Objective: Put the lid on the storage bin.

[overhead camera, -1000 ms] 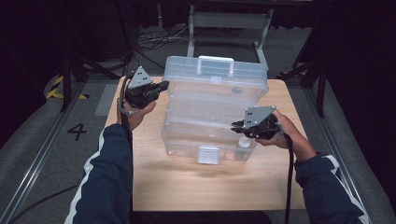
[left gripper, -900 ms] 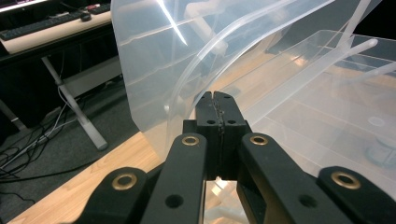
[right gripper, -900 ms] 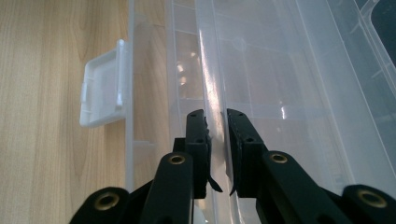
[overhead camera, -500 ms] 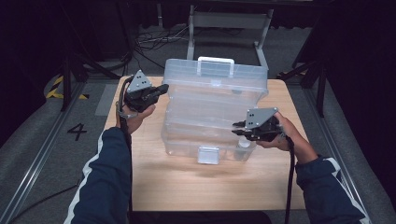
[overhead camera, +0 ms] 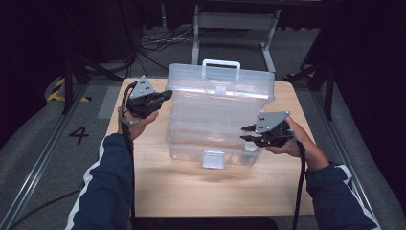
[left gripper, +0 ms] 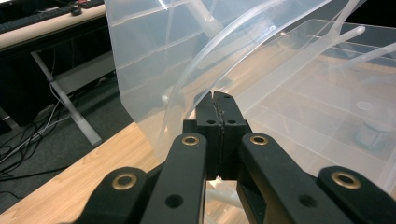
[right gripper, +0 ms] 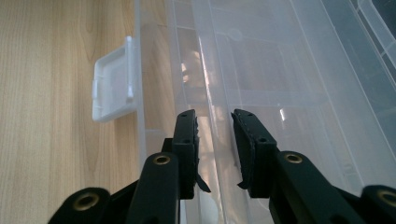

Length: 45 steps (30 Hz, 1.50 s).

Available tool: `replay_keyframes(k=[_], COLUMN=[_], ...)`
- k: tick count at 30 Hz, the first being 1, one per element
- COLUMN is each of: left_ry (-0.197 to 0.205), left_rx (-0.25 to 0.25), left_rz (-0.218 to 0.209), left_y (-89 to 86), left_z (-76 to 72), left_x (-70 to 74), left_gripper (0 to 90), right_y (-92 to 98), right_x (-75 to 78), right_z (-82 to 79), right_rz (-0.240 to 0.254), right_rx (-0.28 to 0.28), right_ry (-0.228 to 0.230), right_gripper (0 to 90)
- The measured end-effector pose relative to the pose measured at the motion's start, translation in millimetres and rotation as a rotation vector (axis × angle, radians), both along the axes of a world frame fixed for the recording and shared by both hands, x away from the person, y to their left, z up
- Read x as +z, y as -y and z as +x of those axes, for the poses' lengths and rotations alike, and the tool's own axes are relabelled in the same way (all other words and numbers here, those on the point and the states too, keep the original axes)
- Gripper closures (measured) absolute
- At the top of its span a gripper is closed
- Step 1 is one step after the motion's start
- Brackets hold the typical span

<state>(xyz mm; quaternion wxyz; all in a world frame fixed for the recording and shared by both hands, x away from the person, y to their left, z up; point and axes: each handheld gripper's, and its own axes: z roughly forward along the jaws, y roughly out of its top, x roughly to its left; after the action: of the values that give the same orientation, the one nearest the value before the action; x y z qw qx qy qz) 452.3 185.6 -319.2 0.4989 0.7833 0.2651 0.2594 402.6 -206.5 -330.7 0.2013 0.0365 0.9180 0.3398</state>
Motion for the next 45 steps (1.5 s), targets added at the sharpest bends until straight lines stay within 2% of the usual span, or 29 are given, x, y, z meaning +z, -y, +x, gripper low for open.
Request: replay_keyframes(k=[5, 8, 12, 22, 33, 36, 40, 45], left_ry=[-0.002, -0.002, -0.002, -0.006, -0.010, -0.008, -0.011, -0.015], left_rx=[-0.006, -0.002, -0.004, -0.018, -0.026, -0.027, -0.029, -0.036], left_rz=[-0.005, 0.008, 0.015, 0.024, 0.027, 0.035, 0.036, 0.045], left_y=[-0.8, -0.3, -0.3, -2.1, -3.4, -3.6, -3.4, -4.6], left_z=[0.2, -1.1, -2.7, -6.6, -11.0, -13.2, -15.1, -17.4], left_x=[-0.4, 0.0, 0.2, -7.5, -12.8, -14.8, -16.2, -18.1], left_gripper=[90.0, 90.0, 90.0, 90.0, 90.0, 90.0, 90.0, 90.0], right_y=[5.5, 12.0, 16.8, 32.2, 44.6, 51.2, 55.4, 64.5], right_x=[2.1, 5.7, 6.7, 7.8, 3.0, 2.3, 1.5, -0.2], right_z=[-1.6, -3.4, -5.3, -10.0, -16.1, -18.3, -19.7, -21.6], right_rz=[0.025, 0.053, 0.047, 0.085, 0.099, 0.118, 0.112, 0.128], right_rx=[-0.005, -0.012, -0.029, -0.077, -0.096, -0.107, -0.124, -0.153], right_ry=[0.000, -0.001, 0.008, 0.016, 0.012, 0.009, 0.014, 0.014], right_gripper=[70.7, 70.7, 70.7, 69.3, 68.6, 67.5, 65.4, 62.1])
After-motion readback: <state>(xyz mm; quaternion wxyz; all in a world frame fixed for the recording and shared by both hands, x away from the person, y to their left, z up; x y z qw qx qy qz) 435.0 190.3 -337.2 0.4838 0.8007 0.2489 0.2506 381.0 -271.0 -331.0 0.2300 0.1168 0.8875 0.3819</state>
